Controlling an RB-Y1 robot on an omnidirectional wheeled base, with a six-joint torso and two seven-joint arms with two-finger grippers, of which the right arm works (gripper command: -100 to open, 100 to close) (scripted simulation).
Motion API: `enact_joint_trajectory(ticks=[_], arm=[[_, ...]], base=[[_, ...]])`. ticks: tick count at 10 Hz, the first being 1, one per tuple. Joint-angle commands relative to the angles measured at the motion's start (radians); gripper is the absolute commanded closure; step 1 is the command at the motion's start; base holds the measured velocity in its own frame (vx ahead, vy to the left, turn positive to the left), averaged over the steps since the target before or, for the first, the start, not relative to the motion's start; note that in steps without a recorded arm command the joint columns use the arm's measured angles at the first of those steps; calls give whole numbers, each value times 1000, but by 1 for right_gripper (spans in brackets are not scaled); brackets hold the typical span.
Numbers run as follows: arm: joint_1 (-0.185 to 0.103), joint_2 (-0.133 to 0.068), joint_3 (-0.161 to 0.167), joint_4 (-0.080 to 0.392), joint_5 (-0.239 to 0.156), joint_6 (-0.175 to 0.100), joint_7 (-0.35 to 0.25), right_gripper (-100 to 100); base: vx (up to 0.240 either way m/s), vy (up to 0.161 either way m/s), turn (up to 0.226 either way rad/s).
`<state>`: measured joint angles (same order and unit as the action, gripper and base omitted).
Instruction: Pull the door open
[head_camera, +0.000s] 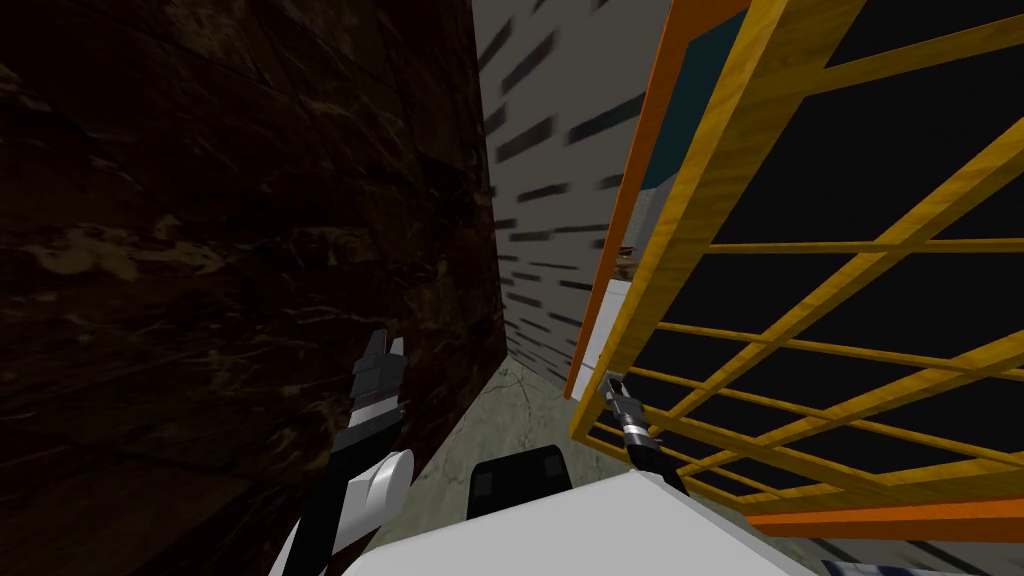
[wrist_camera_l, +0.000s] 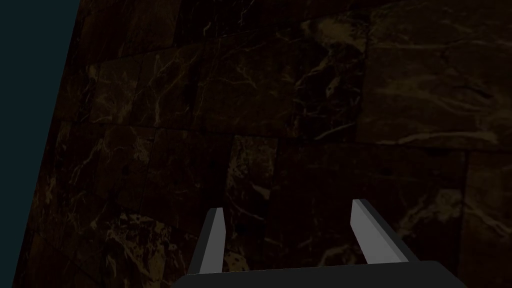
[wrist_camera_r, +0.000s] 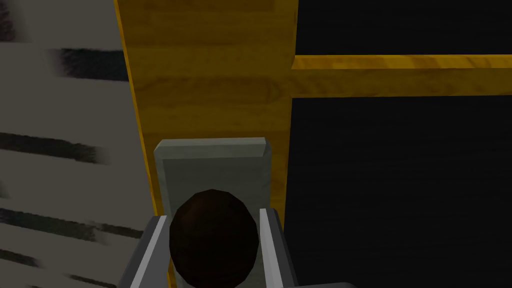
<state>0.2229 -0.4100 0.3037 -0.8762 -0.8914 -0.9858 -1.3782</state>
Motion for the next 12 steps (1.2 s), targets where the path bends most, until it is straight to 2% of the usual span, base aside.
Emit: enact_joint_trajectory(ticks=[1,4,5,6,12], arm=[[13,-11,32,-12,16,-5,-20,100],[28,-37,83,-33,43,-16,-54,100],[25,-32,74,-31,37,-7,-43,100],[37,-46,102,-32,51,-23,-65,100],[69,-99,177,-39,90,-83,-130,100]], base=[[-279,-2,80],[-276,-8,75],[-112,2,23],[-181,-15,139],[-248,-17,102]])
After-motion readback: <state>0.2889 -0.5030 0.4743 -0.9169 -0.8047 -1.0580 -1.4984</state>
